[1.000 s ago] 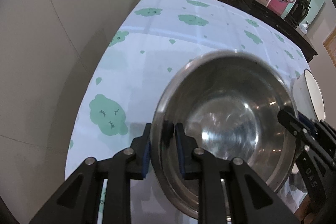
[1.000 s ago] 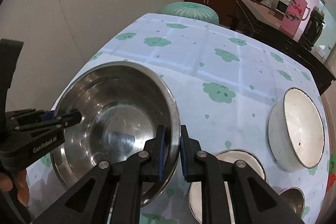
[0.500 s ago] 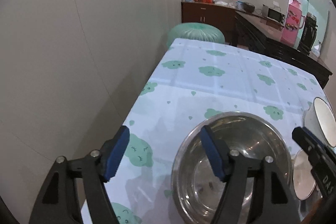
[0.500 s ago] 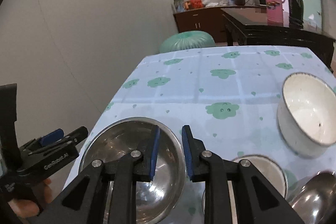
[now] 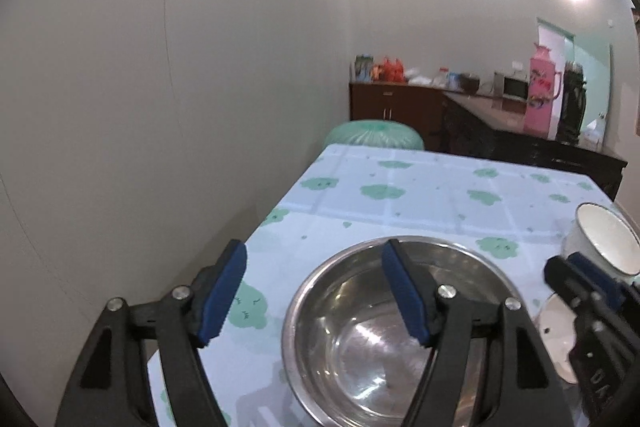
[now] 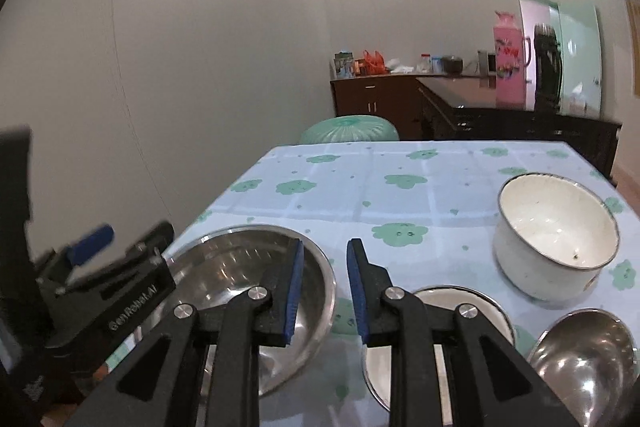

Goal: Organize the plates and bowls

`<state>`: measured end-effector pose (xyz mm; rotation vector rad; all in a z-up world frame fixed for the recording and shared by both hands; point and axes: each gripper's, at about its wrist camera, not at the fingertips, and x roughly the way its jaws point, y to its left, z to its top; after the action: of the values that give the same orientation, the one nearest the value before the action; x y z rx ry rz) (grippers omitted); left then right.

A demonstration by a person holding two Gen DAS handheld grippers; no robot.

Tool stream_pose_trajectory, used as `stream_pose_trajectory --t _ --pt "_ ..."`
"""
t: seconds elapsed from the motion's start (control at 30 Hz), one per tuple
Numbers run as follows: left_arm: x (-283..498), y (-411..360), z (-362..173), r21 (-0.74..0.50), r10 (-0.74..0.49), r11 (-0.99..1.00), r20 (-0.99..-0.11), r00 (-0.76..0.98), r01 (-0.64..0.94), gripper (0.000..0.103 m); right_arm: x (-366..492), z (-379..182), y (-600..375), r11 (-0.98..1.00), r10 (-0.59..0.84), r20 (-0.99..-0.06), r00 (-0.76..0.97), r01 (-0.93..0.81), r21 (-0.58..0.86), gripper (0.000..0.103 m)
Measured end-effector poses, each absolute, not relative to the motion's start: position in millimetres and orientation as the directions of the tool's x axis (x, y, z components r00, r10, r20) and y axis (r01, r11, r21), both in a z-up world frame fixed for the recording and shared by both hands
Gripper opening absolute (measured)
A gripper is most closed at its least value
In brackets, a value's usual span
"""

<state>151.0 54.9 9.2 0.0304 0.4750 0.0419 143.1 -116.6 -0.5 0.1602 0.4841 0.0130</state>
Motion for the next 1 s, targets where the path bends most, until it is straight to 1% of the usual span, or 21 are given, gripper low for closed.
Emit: stream_pose_trajectory --t 0.17,0.23,0.3,0.4,0.57,0.67,0.8,0.87,1.0 --pt "144.4 61.7 5.2 -0.027 0.032 0.998 -0.445 0.895 -0.05 0.071 130.3 -5.1 -125.9 0.985 0.045 -0.45 0.892 0.035 0.168 0.025" --pt "141.1 65.0 1.2 -0.059 0.02 0.997 -0.452 0.892 -0.052 0.075 123.9 -7.8 -130.6 0.985 0.044 -0.436 0.899 0.034 0.171 0.025" --pt "133.6 65.7 -0.6 -0.076 0.014 0.996 -0.446 0.895 -0.054 0.075 115.6 -9.0 -136.3 0.984 0.042 -0.408 0.912 0.034 0.178 0.025" --pt "125.9 60.2 -3.8 -0.073 0.006 0.996 -0.432 0.902 -0.041 0.077 103.2 -6.5 -147.2 0.98 0.027 -0.371 0.928 0.049 0.192 0.025" --pt "111.8 45.7 -5.9 -0.05 -0.019 0.999 -0.408 0.913 -0.001 0.077 85.8 -6.6 -160.6 0.986 -0.022 -0.391 0.92 0.084 0.142 0.025" --pt "103.1 37.9 -6.2 -0.053 -0.054 0.998 -0.399 0.916 0.035 0.077 71.2 -5.2 -173.0 0.985 -0.034 -0.37 0.928 0.094 0.143 0.025" --pt "96.4 28.3 -6.0 -0.057 -0.079 0.997 -0.406 0.91 0.061 0.077 53.5 -5.7 -184.7 0.988 -0.105 -0.348 0.932 0.139 0.073 0.025" --pt "92.6 23.1 -5.2 -0.066 -0.095 0.995 -0.404 0.91 0.075 0.077 47.7 -6.5 -192.9 0.988 -0.114 -0.349 0.93 0.144 0.06 0.025" --pt "85.7 10.3 -2.6 -0.08 -0.129 0.991 -0.404 0.906 0.105 0.077 34.7 -3.5 -215.8 0.984 -0.104 -0.314 0.944 0.144 0.106 0.025"
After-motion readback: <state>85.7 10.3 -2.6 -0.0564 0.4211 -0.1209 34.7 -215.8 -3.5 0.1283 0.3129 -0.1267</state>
